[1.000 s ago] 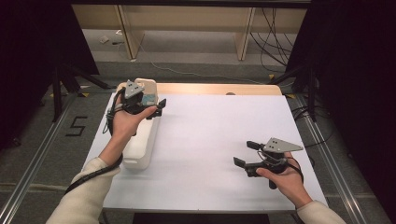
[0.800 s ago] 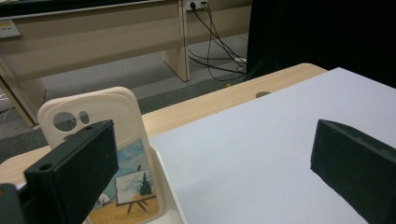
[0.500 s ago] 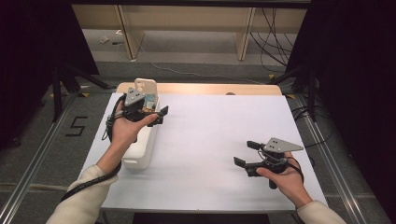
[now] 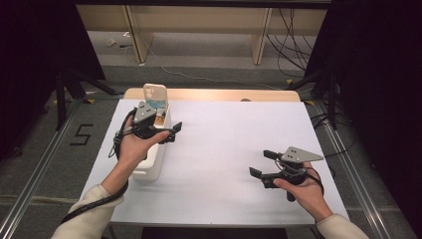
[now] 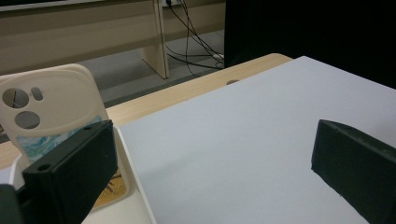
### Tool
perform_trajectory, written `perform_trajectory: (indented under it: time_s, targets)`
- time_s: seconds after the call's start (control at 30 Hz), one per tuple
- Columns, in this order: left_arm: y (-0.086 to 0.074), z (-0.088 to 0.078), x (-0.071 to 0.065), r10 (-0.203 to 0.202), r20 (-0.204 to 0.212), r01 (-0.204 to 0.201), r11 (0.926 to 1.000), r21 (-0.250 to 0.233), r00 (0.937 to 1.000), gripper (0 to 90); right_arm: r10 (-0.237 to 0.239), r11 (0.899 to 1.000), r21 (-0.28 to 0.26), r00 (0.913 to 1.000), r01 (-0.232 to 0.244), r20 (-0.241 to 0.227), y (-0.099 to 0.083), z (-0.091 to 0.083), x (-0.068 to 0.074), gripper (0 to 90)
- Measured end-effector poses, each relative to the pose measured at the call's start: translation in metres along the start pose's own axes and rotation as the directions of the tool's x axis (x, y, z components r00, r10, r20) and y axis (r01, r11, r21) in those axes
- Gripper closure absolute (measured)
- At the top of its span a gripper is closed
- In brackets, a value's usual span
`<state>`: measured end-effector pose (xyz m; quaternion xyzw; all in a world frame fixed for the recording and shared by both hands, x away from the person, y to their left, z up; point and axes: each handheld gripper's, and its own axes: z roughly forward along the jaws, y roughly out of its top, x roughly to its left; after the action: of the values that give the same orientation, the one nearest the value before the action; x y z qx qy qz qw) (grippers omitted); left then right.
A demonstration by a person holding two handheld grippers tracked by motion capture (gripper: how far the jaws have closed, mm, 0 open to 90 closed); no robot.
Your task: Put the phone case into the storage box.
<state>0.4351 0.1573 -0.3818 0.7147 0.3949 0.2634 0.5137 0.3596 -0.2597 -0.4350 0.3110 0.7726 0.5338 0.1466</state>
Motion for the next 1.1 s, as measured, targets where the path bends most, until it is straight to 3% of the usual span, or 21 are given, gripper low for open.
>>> perform_trajectory:
  time_s: [0.73,1.1]
  targets:
    - [-0.019,-0.009,-0.012,0.035,0.05,-0.034,0.9994,-0.007,0.9982,0.0,-0.001,1.0,0.001,1.0,0.001,0.0,0.0,0.0,0.0,15.5]
    - [-0.024,-0.016,-0.014,0.029,0.063,-0.029,0.9996,-0.003,0.9976,0.0,-0.001,1.0,0.0,1.0,0.001,-0.002,0.0,0.0,0.0,15.5]
